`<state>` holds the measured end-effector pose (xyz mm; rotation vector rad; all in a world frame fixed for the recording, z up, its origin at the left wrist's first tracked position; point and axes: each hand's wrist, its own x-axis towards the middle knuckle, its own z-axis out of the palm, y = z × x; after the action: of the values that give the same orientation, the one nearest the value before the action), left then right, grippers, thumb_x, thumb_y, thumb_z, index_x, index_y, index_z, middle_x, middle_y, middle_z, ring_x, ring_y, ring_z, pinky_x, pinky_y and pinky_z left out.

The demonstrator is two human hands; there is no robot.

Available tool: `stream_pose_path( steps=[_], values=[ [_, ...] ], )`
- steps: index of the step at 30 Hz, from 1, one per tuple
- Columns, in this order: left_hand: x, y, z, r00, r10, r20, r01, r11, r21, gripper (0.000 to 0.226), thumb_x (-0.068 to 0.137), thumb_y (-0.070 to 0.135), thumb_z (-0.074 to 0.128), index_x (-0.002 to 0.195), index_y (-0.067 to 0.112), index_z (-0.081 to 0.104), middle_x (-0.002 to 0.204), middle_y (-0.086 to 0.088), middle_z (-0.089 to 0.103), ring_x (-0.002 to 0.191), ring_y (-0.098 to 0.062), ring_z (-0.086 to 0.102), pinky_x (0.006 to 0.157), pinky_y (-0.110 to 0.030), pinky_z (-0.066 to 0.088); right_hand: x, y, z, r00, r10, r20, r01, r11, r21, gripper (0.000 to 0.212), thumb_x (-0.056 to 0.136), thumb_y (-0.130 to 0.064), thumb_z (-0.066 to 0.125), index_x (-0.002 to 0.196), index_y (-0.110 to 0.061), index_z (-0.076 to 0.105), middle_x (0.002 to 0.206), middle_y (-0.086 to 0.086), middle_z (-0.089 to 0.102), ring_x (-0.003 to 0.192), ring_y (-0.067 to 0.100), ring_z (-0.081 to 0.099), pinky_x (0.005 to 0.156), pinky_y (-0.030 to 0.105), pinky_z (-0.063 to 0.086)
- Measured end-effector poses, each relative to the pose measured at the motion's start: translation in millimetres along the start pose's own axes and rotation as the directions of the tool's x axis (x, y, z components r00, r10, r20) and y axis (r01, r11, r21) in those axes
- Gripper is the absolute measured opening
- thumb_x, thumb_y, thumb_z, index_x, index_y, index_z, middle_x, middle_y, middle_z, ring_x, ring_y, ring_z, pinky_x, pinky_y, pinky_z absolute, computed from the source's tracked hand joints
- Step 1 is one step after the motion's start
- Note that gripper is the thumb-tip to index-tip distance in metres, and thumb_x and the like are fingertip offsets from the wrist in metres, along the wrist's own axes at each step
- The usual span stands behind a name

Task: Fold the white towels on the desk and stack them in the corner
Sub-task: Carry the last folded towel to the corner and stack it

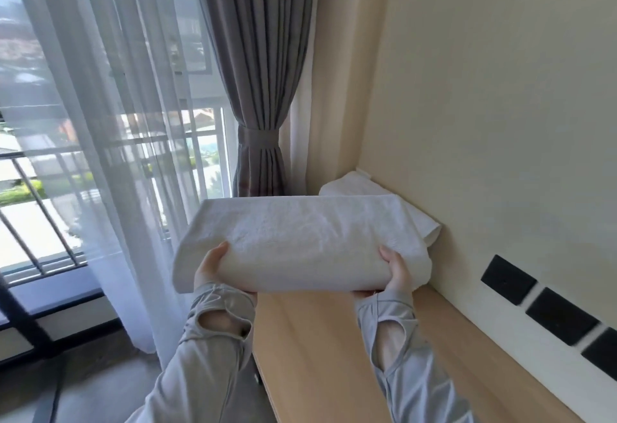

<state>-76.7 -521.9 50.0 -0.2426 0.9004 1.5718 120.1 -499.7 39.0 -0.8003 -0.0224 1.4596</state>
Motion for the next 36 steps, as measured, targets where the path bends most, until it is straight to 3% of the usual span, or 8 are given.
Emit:
stream_pose_path(
  steps=[4, 10, 15, 21, 26, 30, 34, 36],
  values=[
    [40.1, 4.5, 28.3, 0.999, -0.023, 0.027, 0.02, 0.996, 0.083, 0.054, 0.078, 0.029, 0.069, 0.126, 0.017, 0.048, 0.119, -0.004, 0.057, 0.108, -0.026, 0.056, 0.085, -0.039, 0.047, 31.1, -0.6, 16.1, 0.997, -0.043, -0.058, 0.047, 0.997, 0.064, 0.023, 0.07, -0.017, 0.073, 0.091, -0.021, 0.063, 0.102, 0.007, 0.067, 0.094, 0.03, 0.065, 0.079, 0.049, 0.054],
    [112.0, 25.8, 60.8, 0.979, -0.149, 0.137, 0.129, 0.981, 0.148, 0.037, 0.079, 0.031, 0.067, 0.108, 0.017, 0.047, 0.095, -0.007, 0.059, 0.085, -0.027, 0.057, 0.065, -0.041, 0.045, 73.6, 17.4, 46.8, 0.981, -0.162, -0.109, 0.174, 0.978, 0.115, 0.022, 0.071, -0.016, 0.072, 0.09, -0.021, 0.064, 0.103, 0.007, 0.067, 0.095, 0.031, 0.065, 0.084, 0.051, 0.052],
    [180.9, 66.8, 88.7, 0.957, -0.214, 0.196, 0.161, 0.953, 0.256, 0.032, 0.075, 0.034, 0.068, 0.098, 0.019, 0.049, 0.098, -0.009, 0.058, 0.089, -0.031, 0.057, 0.061, -0.042, 0.045, 103.5, 53.6, 83.9, 0.966, -0.217, -0.14, 0.238, 0.958, 0.158, 0.025, 0.075, -0.02, 0.071, 0.098, -0.018, 0.062, 0.109, 0.008, 0.065, 0.101, 0.032, 0.063, 0.09, 0.053, 0.049],
    [232.8, 89.4, 130.7, 0.957, -0.203, 0.208, 0.124, 0.932, 0.34, 0.033, 0.078, 0.031, 0.065, 0.106, 0.021, 0.05, 0.107, -0.005, 0.057, 0.086, -0.027, 0.057, 0.074, -0.042, 0.049, 129.9, 80.3, 114.7, 0.941, -0.263, -0.212, 0.309, 0.925, 0.224, 0.02, 0.077, -0.022, 0.069, 0.095, -0.016, 0.06, 0.107, 0.011, 0.064, 0.103, 0.035, 0.06, 0.093, 0.056, 0.045],
    [246.5, 76.1, 168.5, 0.93, -0.314, 0.19, 0.214, 0.885, 0.412, 0.028, 0.076, 0.029, 0.071, 0.094, 0.021, 0.05, 0.102, -0.004, 0.058, 0.095, -0.03, 0.057, 0.09, -0.048, 0.047, 149.9, 70.0, 119.3, 0.899, -0.315, -0.305, 0.398, 0.879, 0.263, 0.024, 0.077, -0.026, 0.069, 0.098, -0.017, 0.063, 0.093, 0.008, 0.068, 0.085, 0.03, 0.065, 0.057, 0.043, 0.056],
    [253.6, 52.9, 207.4, 0.905, -0.394, 0.159, 0.27, 0.823, 0.5, 0.027, 0.078, 0.028, 0.071, 0.087, 0.018, 0.048, 0.09, -0.002, 0.056, 0.088, -0.027, 0.055, 0.088, -0.043, 0.049, 172.5, 52.9, 111.6, 0.858, -0.407, -0.315, 0.495, 0.818, 0.292, 0.018, 0.079, -0.026, 0.067, 0.092, -0.014, 0.066, 0.082, 0.007, 0.074, 0.089, 0.028, 0.067, 0.081, 0.046, 0.053],
    [260.3, 24.4, 243.3, 0.885, -0.435, 0.168, 0.27, 0.772, 0.575, 0.028, 0.078, 0.029, 0.071, 0.077, 0.015, 0.046, 0.082, -0.005, 0.054, 0.072, -0.026, 0.053, 0.063, -0.036, 0.047, 199.8, 27.1, 106.4, 0.819, -0.459, -0.344, 0.564, 0.755, 0.336, 0.021, 0.078, -0.024, 0.068, 0.096, -0.013, 0.066, 0.091, 0.008, 0.073, 0.092, 0.03, 0.066, 0.085, 0.048, 0.051],
    [266.2, 10.6, 263.0, 0.869, -0.452, 0.201, 0.264, 0.768, 0.583, 0.025, 0.077, 0.026, 0.072, 0.079, 0.016, 0.049, 0.083, -0.005, 0.056, 0.071, -0.026, 0.054, 0.068, -0.038, 0.049, 214.1, 14.6, 106.5, 0.804, -0.478, -0.353, 0.586, 0.738, 0.336, 0.023, 0.077, -0.024, 0.069, 0.097, -0.013, 0.065, 0.094, 0.009, 0.072, 0.094, 0.031, 0.065, 0.081, 0.048, 0.052]
  ],
)
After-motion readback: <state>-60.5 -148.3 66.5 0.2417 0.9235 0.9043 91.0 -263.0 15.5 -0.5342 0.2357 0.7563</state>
